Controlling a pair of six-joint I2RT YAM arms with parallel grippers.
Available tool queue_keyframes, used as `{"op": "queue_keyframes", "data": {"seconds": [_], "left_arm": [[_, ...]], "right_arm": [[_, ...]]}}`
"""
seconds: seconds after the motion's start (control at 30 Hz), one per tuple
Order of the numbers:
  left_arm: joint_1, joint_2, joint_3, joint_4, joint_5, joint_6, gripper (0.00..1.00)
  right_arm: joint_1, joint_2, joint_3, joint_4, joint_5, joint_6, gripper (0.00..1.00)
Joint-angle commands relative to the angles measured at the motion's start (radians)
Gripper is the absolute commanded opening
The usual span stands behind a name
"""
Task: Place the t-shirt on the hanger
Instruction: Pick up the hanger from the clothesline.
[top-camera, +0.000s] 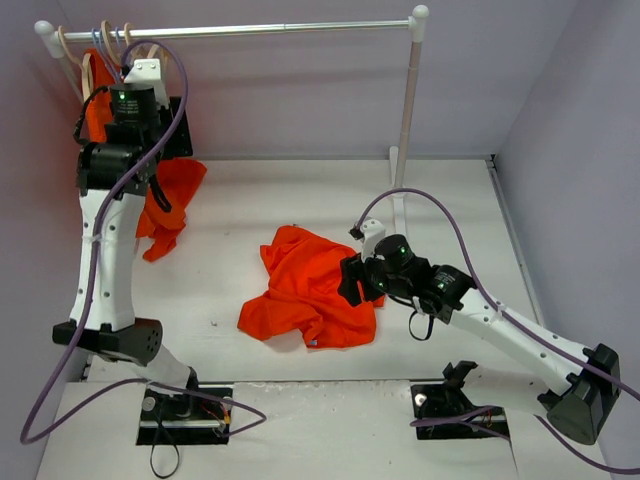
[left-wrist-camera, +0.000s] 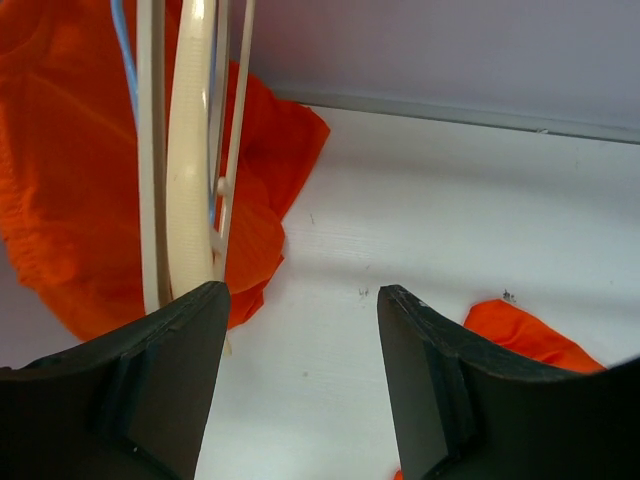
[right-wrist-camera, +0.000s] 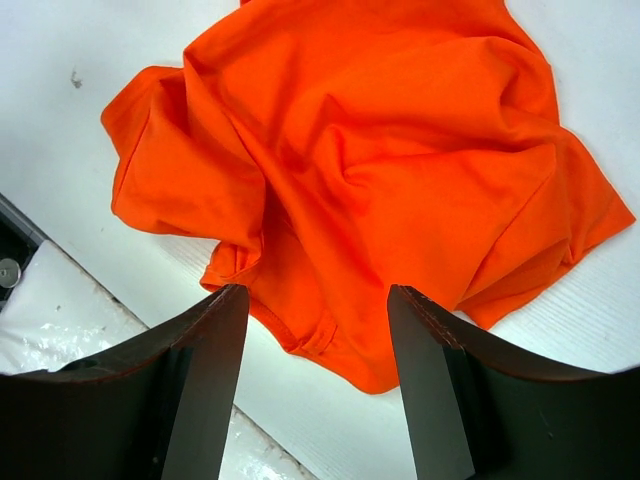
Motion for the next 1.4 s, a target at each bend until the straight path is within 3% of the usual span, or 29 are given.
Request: {"op": "queue_keyframes", "data": {"seconds": [0.0, 0.37, 0.6, 0.83, 1.3, 1.37], "left_arm": [[0.054, 0.017, 0.075, 0.096, 0.122, 0.028, 0.6], [0.06, -0.07, -0.055, 0.391, 0.11, 0.121, 0.6], [0.078, -0.001, -0.014, 0.406, 0.022, 0.16, 0.6], [0.13, 0.101, 0.036, 0.374, 0.108, 0.132, 0.6], [0.149, 0.1, -0.006, 0.385, 0.156, 0.106, 0.6], [0.149, 0.105, -0.003, 0.385, 0.167, 0.1, 0.5]], "right_arm": [[0.006, -0.003, 0.002, 0.072, -0.044, -0.014, 0.59], [0.005, 0.028, -0.018, 0.093, -0.075, -0.029, 0.6], [0.006, 0.043, -0.019, 0.098, -0.093, -0.025, 0.61], [0.006, 0.026, -0.022, 0.086, -0.09, -0.025, 0.61], [0.006, -0.001, -0.047, 0.082, -0.092, -0.026, 0.61], [0.006, -0.001, -0.047, 0.081, -0.09, -0.028, 0.61]]}}
